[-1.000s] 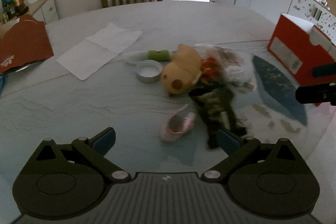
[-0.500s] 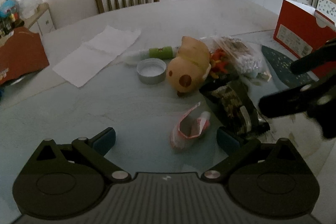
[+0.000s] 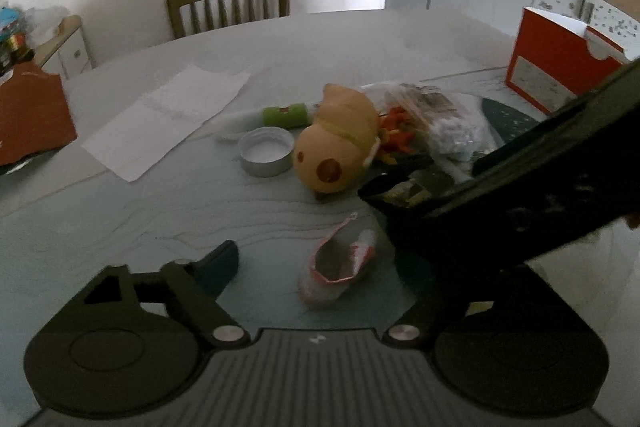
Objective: Organize objects
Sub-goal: 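Withdraw both tools and reach toward the remaining table items, then grasp the pink baby shoe with the left tool while the right tool grasps the black snack packet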
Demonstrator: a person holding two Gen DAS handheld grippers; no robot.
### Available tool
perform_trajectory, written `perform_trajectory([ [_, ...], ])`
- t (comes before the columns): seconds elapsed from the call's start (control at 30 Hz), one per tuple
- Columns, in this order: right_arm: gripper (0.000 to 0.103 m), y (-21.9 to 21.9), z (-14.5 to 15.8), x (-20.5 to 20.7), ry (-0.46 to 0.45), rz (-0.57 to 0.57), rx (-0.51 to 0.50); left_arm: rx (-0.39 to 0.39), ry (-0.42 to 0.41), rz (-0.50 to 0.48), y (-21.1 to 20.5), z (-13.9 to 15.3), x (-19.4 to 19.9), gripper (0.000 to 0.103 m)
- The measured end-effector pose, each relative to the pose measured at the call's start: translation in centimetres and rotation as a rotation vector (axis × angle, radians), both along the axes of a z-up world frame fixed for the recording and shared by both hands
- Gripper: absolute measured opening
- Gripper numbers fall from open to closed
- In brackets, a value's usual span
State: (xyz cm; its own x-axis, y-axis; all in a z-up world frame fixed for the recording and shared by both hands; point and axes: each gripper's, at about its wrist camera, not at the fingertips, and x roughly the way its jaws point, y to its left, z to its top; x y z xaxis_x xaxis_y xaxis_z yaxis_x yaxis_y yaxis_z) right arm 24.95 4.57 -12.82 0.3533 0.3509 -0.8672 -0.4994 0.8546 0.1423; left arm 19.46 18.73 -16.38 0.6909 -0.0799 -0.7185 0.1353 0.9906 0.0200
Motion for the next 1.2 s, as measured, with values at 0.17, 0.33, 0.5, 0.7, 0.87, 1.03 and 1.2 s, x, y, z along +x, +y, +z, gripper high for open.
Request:
perform_trajectory([
  [0.17, 0.065, -0.1, 0.0, 0.3, 0.025, 0.004, 0.025, 0.0, -0.007, -0.025, -0.6, 0.2, -0.2, 0.064],
  [0.33, 0.05, -0.3, 0.2, 0.4, 0.05, 0.007, 0.054, 0.003, -0.002, -0.067, -1.4, 0.5, -0.3, 0.042],
  [0.5, 0.037, -0.6, 0.4, 0.3, 0.055, -0.001, 0.064, 0.007, 0.011, -0.078, -2.0, 0.7, -0.4, 0.033],
  [0.7, 0.033, -1.9, 0.5, 0.2, 0.067, -0.038, 0.076, -0.003, 0.038, -0.053, -2.1, 1.0, -0.6, 0.031],
  [0.87, 0.033, -3.9, 1.2, -0.6, 0.072, -0.076, 0.093, -0.035, 0.068, -0.038, -2.2, 1.4, -1.2, 0.031],
  [1.03, 0.032, -6.3, 2.2, -1.7, 0.077, -0.11, 0.1, -0.062, 0.096, -0.025, -2.8, 1.7, -2.0, 0.031],
  [1.2, 0.032, -8.8, 3.5, -2.7, 0.075, -0.143, 0.11, -0.11, 0.124, -0.009, -3.6, 2.6, -2.8, 0.031],
])
